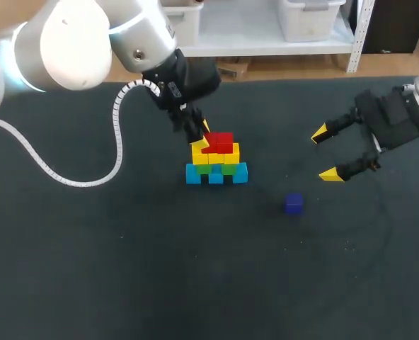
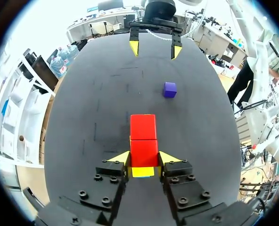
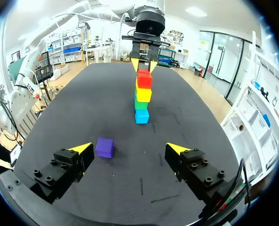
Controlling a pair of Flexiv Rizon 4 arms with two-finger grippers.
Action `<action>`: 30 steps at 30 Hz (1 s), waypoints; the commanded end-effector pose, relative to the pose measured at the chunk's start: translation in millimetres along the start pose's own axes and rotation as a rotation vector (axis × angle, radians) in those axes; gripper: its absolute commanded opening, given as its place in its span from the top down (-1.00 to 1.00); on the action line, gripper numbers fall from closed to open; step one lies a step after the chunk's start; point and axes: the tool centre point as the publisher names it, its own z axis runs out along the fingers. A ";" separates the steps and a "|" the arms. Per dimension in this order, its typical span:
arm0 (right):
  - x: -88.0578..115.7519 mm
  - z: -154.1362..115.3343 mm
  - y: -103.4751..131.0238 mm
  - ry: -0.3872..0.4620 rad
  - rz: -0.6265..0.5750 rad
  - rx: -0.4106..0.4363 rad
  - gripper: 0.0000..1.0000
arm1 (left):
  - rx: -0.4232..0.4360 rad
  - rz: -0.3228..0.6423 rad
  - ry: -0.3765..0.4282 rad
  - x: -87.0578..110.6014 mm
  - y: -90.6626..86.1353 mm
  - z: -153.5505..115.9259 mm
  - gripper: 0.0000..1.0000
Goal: Place the blue cubes, place green cubes on the blue cubes, place the yellow cubes on the green cubes, then place the red cubes on the yellow cubes, and place purple cube on the red cubes.
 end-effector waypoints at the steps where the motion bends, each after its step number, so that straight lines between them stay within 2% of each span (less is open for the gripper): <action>1: 0.4 0.6 -0.7 -0.002 -0.001 0.000 -1.00 | 0.007 0.000 0.002 -0.2 2.6 0.0 0.40; 6: 0.4 0.6 -0.7 -0.002 -0.001 0.000 -1.00 | 0.007 -0.001 0.002 0.2 3.2 0.0 0.22; 9: 0.4 0.6 -0.7 -0.002 -0.001 0.000 -1.00 | 0.007 -0.002 0.001 0.3 3.4 -0.1 0.00; 11: 0.4 0.6 -0.7 -0.002 -0.001 0.000 -1.00 | 0.007 -0.002 0.001 0.3 3.5 -0.3 -0.47; 13: 0.4 0.6 -0.7 -0.002 -0.001 0.000 -1.00 | 0.006 -0.003 0.002 0.9 3.6 -1.3 -0.65; 15: 0.4 0.6 -0.7 -0.002 -0.001 0.000 -1.00 | 0.003 -0.007 0.004 1.8 3.2 -4.1 -1.00; 20: 0.4 0.6 -0.7 -0.002 -0.001 0.000 -1.00 | -0.050 0.009 0.014 5.7 -0.6 -24.7 -1.00; 22: 0.4 0.6 -0.7 -0.002 -0.001 0.000 -1.00 | -0.075 0.034 -0.011 9.2 -5.2 -37.0 -1.00; 30: 0.4 0.6 -0.7 -0.002 -0.001 0.000 -1.00 | -0.138 0.080 -0.015 36.5 -28.1 -77.1 -1.00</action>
